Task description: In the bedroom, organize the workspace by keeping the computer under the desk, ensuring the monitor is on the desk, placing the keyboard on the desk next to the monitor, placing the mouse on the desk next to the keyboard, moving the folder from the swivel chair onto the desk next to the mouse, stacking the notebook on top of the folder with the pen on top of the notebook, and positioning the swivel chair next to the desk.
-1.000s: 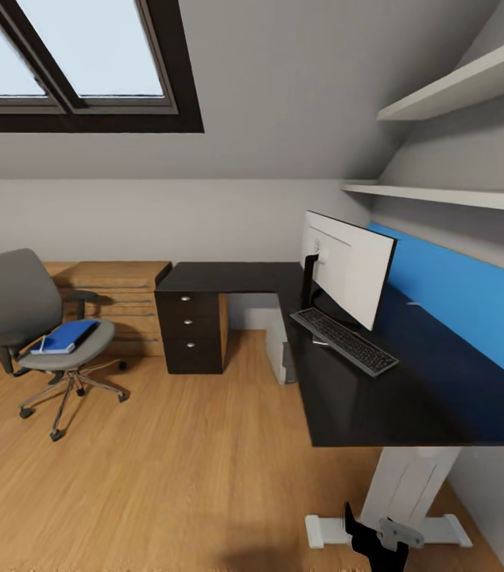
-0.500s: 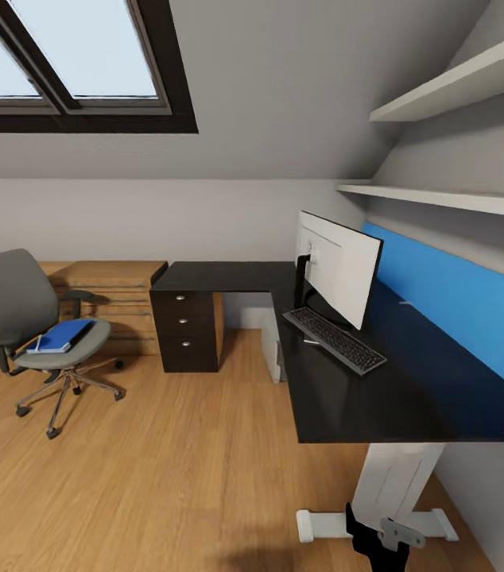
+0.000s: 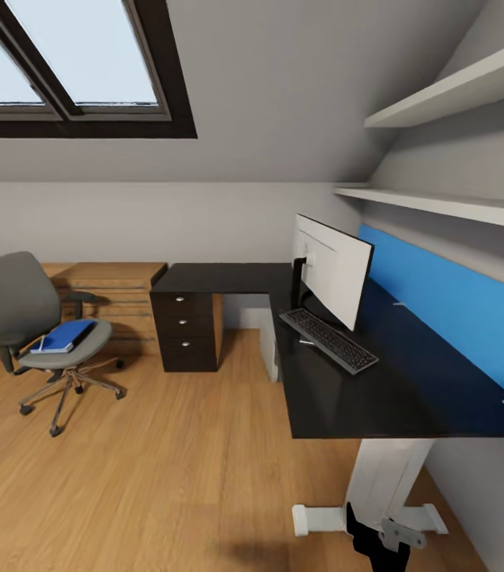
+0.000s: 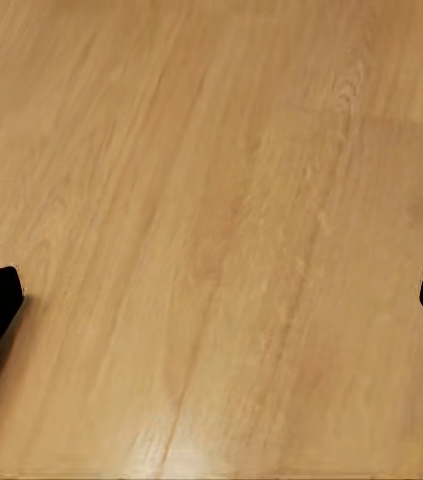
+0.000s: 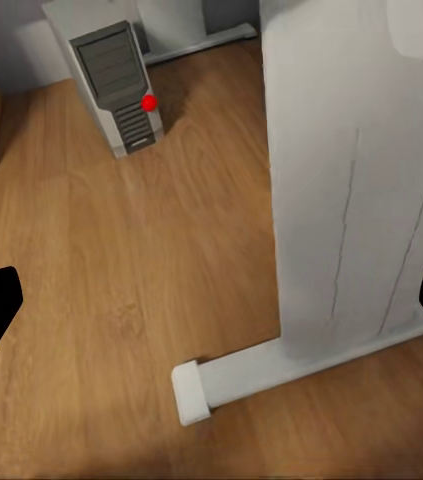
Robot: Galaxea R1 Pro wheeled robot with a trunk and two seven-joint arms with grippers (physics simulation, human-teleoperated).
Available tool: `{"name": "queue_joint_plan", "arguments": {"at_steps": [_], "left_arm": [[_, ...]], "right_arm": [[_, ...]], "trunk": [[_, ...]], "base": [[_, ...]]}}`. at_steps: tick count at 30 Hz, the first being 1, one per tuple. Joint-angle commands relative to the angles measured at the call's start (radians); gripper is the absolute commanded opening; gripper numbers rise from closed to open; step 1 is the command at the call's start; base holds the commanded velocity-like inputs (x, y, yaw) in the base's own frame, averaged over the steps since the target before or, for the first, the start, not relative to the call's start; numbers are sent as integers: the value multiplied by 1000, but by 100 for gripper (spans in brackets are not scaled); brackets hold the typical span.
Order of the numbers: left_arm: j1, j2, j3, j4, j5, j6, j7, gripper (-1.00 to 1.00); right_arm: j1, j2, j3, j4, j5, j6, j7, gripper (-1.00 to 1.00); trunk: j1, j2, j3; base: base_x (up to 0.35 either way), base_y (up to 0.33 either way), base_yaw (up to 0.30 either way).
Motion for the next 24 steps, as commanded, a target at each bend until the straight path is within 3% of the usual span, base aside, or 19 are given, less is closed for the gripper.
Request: {"name": "queue_joint_plan", "arguments": {"at_steps": [1, 24], "left_arm": [[-1, -1, 5, 1, 0, -4, 1, 100], [-1, -2, 6, 1, -1, -3, 2, 100]], "right_arm": [[-1, 0, -4, 2, -8, -3, 10, 100], [-1, 0, -4, 2, -8, -3, 10, 100]], "trunk": [[-5, 7, 2], [-93, 168, 74]], "base": [[-302, -201, 0], [-224, -264, 0]]}}
